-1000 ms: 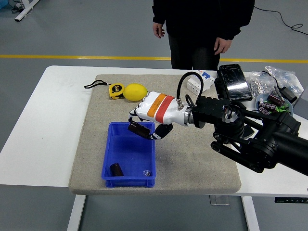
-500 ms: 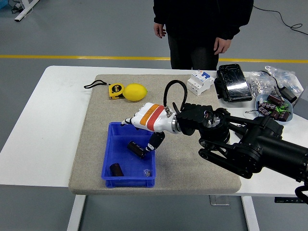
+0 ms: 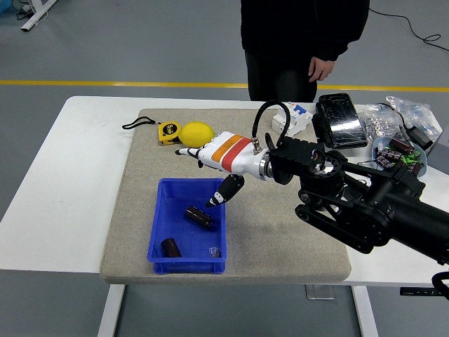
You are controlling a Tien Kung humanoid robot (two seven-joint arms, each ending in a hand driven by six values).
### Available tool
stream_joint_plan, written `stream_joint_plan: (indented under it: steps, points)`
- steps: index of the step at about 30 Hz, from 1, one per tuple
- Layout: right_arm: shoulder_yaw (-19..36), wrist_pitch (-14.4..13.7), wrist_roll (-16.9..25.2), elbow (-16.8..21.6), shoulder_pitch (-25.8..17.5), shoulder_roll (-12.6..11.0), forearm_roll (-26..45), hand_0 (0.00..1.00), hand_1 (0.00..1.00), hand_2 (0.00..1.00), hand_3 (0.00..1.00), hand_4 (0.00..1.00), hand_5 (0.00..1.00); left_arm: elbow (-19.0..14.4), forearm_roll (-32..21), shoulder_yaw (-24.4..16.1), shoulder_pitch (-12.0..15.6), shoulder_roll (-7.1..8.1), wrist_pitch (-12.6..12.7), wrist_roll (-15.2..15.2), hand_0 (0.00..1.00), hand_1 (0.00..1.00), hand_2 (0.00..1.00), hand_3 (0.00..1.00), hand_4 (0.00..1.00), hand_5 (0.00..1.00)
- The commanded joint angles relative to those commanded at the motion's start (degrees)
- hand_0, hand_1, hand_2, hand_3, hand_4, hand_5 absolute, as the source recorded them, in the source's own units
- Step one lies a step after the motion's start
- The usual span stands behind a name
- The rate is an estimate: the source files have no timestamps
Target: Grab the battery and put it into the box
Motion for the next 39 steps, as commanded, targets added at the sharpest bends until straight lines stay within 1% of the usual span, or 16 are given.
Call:
stream_joint_plan:
  steps: [3,5,6,11,12,14,17,18,23,24,29,30,32,34,39]
  points:
    - [3.5,-0.2,-1.2,-1.0,-1.5,-1.7,2.8,0.177,0.355,0.615,0.983,0.998,0.478,0.0,-0.4,0.2,-0.1,-0.03,0.0,-0.2,0.736,0.693,0.701,0.591,0.656,0.561]
    - [5.9,-0.8,-2.5,-2.2,-3.3,-3.0,7.1,0.177,0.355,0.615,0.983,0.998,0.478,0.0,-0.4,0.1,0.0,-0.05,0.0,-0.2,0.736,0.693,0.701,0.591,0.656,0.561]
    - [7.1,-1.3,-3.2,-2.7,-4.4,-3.5,9.7,0.215,0.385,0.624,0.86,0.998,0.479,0.0,-0.2,-0.1,0.1,-0.09,0.0,-0.2,0.738,0.693,0.7,0.592,0.655,0.559]
    - [11.9,-3.7,-4.8,-1.9,-9.3,-6.2,21.0,0.215,0.385,0.624,0.86,0.998,0.479,0.0,0.6,-0.7,0.0,-0.34,0.1,0.0,0.738,0.693,0.7,0.592,0.655,0.559]
    - [12.6,-3.9,-5.0,-1.6,-10.2,-6.6,23.6,0.348,0.51,0.679,0.838,0.998,0.489,0.0,0.8,-0.9,0.0,-0.38,0.1,0.0,0.735,0.692,0.695,0.589,0.643,0.539]
    - [14.5,-4.8,-5.1,-0.6,-12.3,-7.6,28.4,0.348,0.51,0.679,0.838,0.998,0.489,0.0,1.0,-1.1,-0.1,-0.5,0.1,0.1,0.735,0.692,0.695,0.589,0.643,0.539]
    - [17.1,-5.2,-4.5,0.6,-14.9,-8.7,35.8,0.348,0.51,0.679,0.838,0.998,0.489,0.0,0.8,-0.9,-0.3,-0.59,0.1,0.0,0.735,0.692,0.695,0.589,0.643,0.539]
    - [18.1,-5.4,-4.3,1.1,-15.7,-9.0,38.5,0.492,0.599,0.735,0.832,0.998,0.494,0.0,0.8,-0.9,-0.4,-0.62,0.1,0.0,0.734,0.692,0.694,0.59,0.644,0.541]
    - [21.6,-6.1,-3.6,2.8,-19.1,-10.1,49.8,0.492,0.599,0.735,0.832,0.998,0.494,0.0,0.3,-0.5,-0.5,-0.56,0.0,-0.1,0.734,0.692,0.694,0.59,0.644,0.541]
    - [22.3,-6.1,-3.5,3.1,-19.9,-10.3,52.2,0.566,0.635,0.767,0.829,0.998,0.523,0.0,0.3,-0.5,-0.6,-0.55,0.0,-0.1,0.734,0.691,0.693,0.591,0.642,0.536]
    - [25.2,-5.8,-3.0,4.4,-23.1,-10.8,63.5,0.566,0.635,0.767,0.829,0.998,0.523,0.0,0.4,-0.6,-0.5,-0.56,0.0,0.0,0.734,0.691,0.693,0.591,0.642,0.536]
    - [25.8,-5.6,-3.0,4.6,-23.7,-10.8,65.6,0.571,0.64,0.768,0.827,0.998,0.562,0.0,0.5,-0.6,-0.5,-0.57,0.0,0.0,0.732,0.689,0.691,0.593,0.642,0.536]
    - [27.0,-5.3,-2.9,4.9,-24.8,-10.9,69.6,0.571,0.64,0.768,0.827,0.998,0.562,0.0,0.3,-0.5,-0.6,-0.6,0.1,-0.1,0.732,0.689,0.691,0.593,0.642,0.536]
    - [28.2,-4.9,-3.0,5.2,-25.8,-11.1,71.7,0.571,0.64,0.768,0.827,0.998,0.562,0.0,0.0,-0.2,-0.7,-0.62,0.0,-0.1,0.732,0.689,0.691,0.593,0.642,0.536]
    - [30.5,-4.4,-2.9,5.9,-27.8,-11.3,73.2,0.573,0.649,0.776,0.826,0.998,0.572,0.0,0.0,-0.1,-0.7,-0.71,0.0,-0.1,0.732,0.691,0.692,0.593,0.642,0.538]
